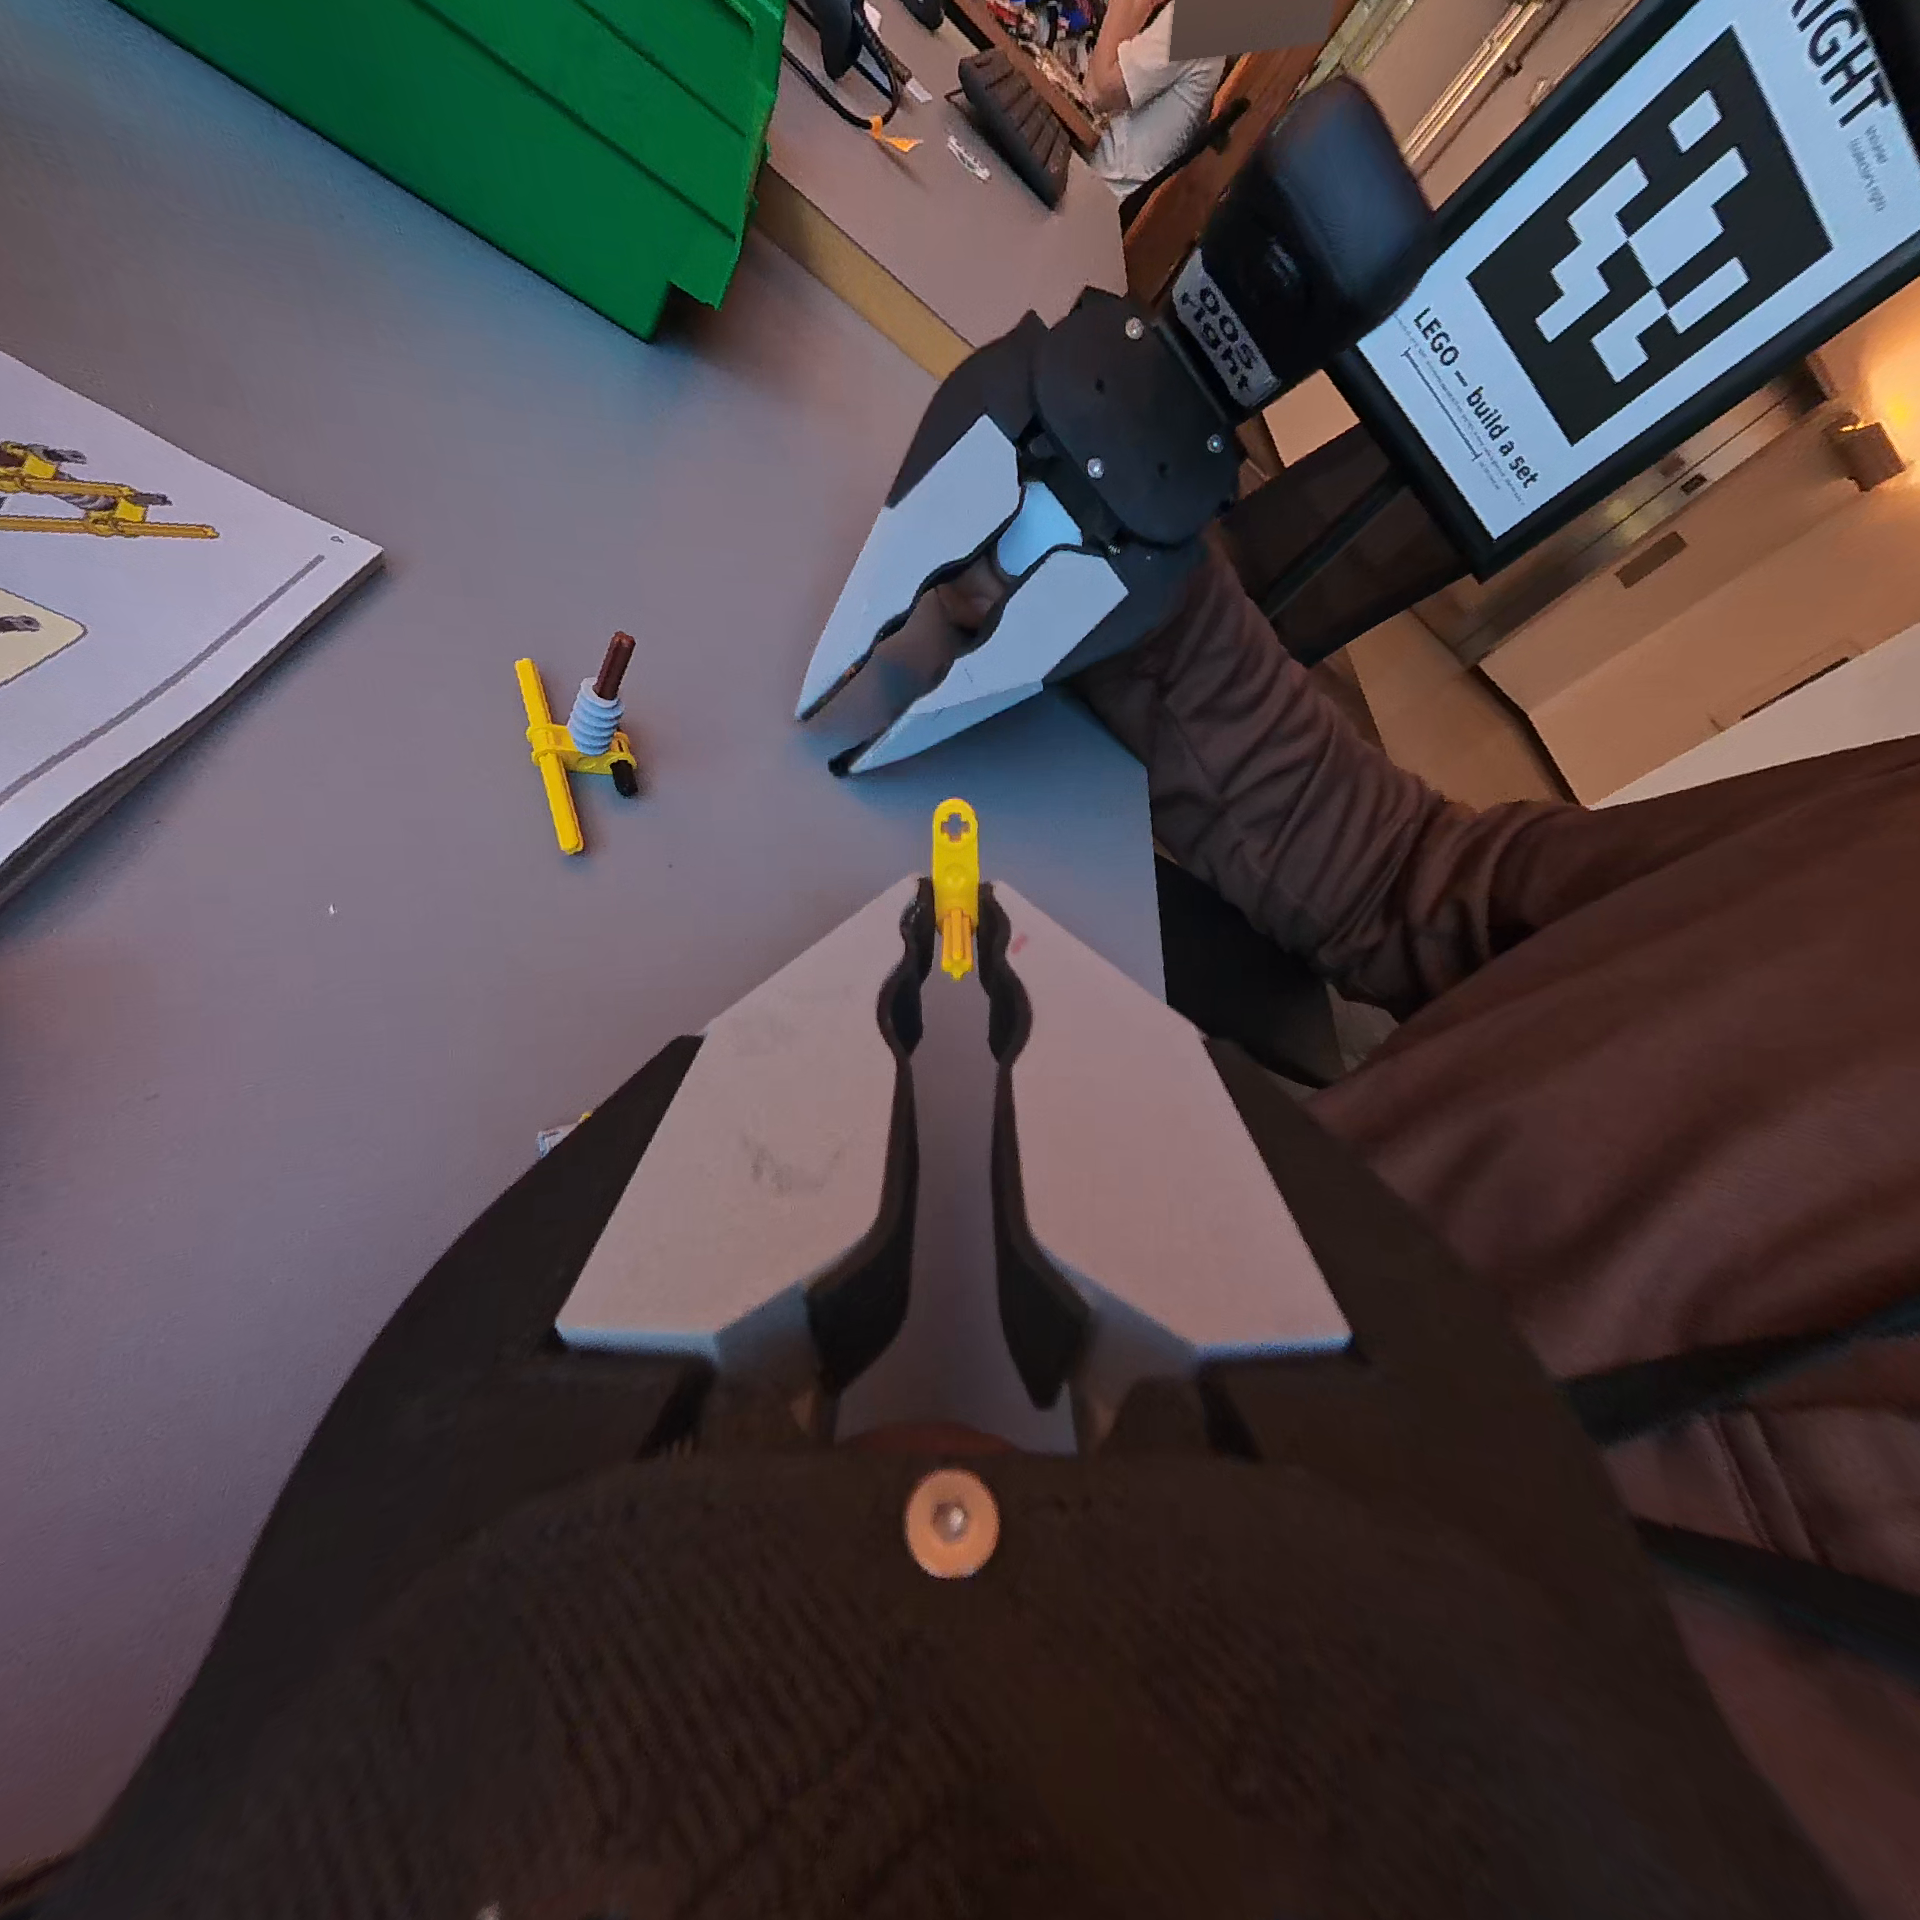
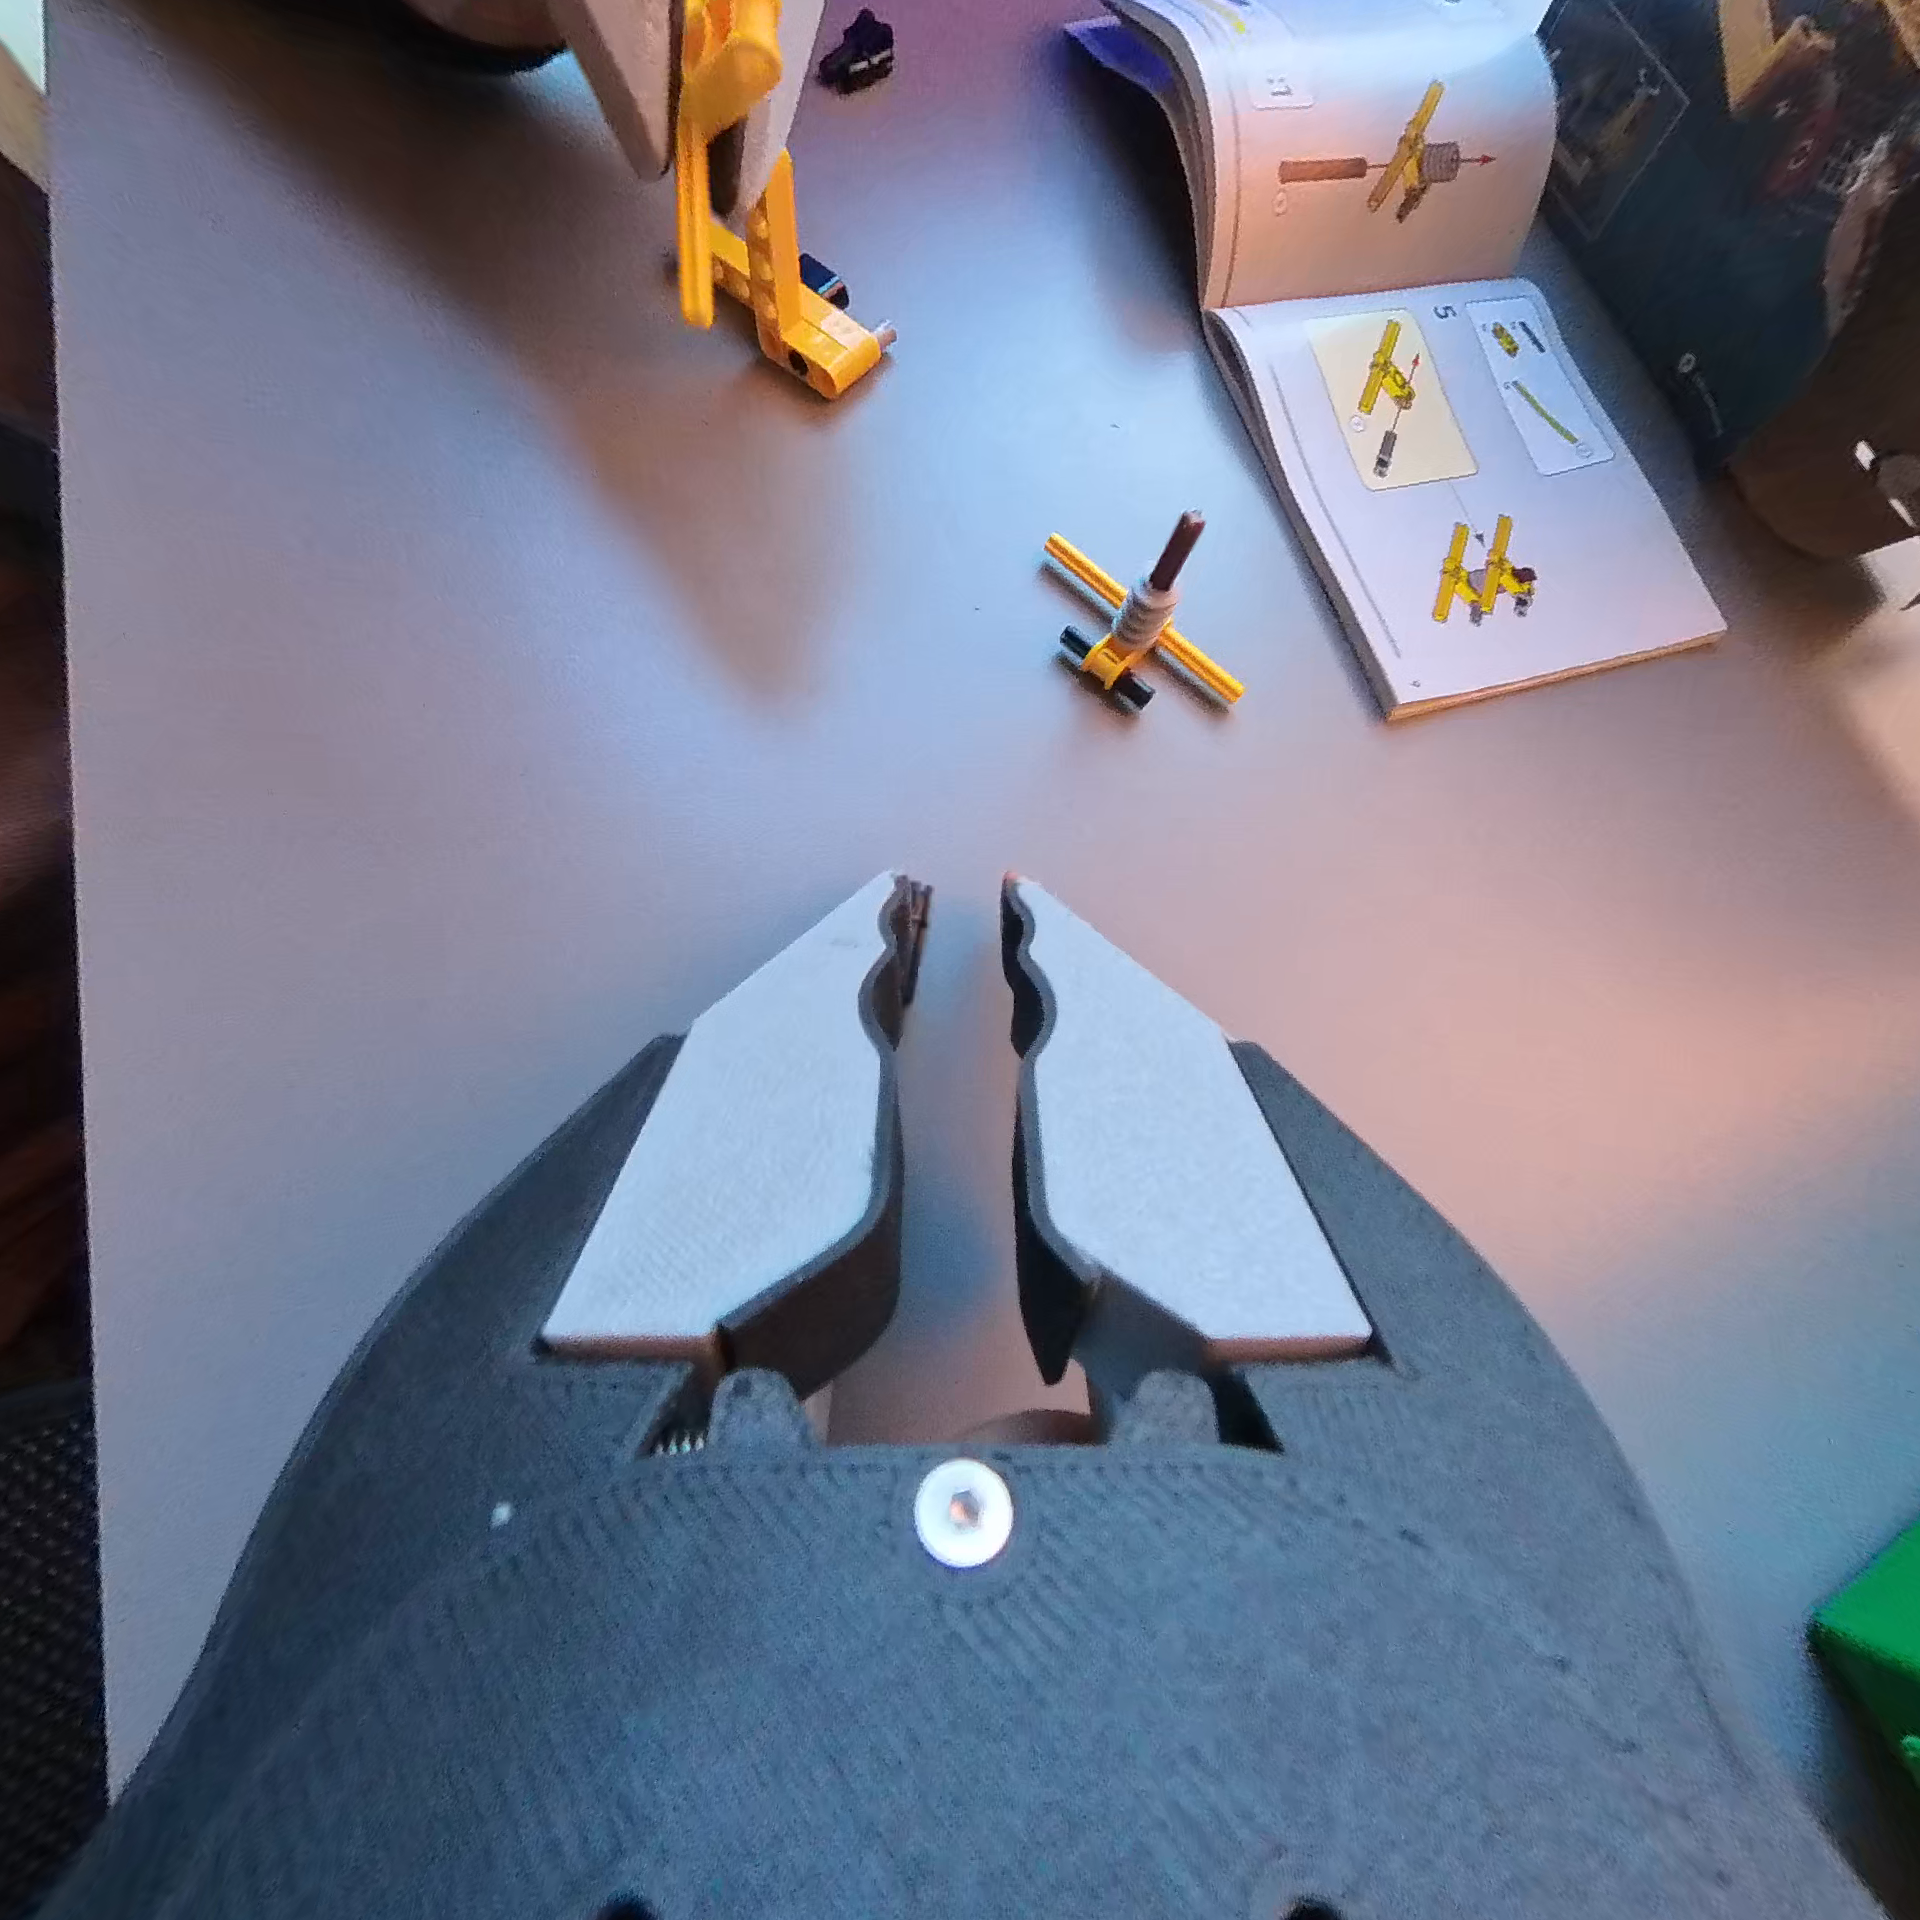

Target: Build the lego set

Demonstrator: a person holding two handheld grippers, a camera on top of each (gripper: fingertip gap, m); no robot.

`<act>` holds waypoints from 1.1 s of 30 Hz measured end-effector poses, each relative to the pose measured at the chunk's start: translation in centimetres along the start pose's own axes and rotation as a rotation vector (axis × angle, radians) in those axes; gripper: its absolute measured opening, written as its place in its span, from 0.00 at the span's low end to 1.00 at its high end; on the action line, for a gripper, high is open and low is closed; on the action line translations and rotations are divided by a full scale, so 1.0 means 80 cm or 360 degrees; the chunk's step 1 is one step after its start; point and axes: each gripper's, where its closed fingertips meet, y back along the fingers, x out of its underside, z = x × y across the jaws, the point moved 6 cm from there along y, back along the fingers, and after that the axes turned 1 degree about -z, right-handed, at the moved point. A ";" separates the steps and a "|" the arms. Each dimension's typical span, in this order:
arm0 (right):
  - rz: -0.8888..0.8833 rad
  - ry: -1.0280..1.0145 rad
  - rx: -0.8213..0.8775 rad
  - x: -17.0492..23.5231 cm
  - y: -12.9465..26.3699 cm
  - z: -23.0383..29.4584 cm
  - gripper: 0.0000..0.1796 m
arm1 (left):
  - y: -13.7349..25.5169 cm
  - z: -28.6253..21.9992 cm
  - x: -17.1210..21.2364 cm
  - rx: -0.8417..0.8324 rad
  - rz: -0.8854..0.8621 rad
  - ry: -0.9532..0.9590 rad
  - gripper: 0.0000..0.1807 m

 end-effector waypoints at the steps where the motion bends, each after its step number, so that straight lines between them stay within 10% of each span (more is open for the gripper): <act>1: 0.0015 -0.0002 -0.0005 0.002 0.000 0.001 0.08 | 0.000 0.000 0.000 0.0001 -0.0003 0.0001 0.03; 33: 0.0007 -0.0102 -0.0192 -0.035 -0.051 -0.043 0.15 | -0.001 -0.008 0.001 0.0061 0.0011 -0.0001 0.03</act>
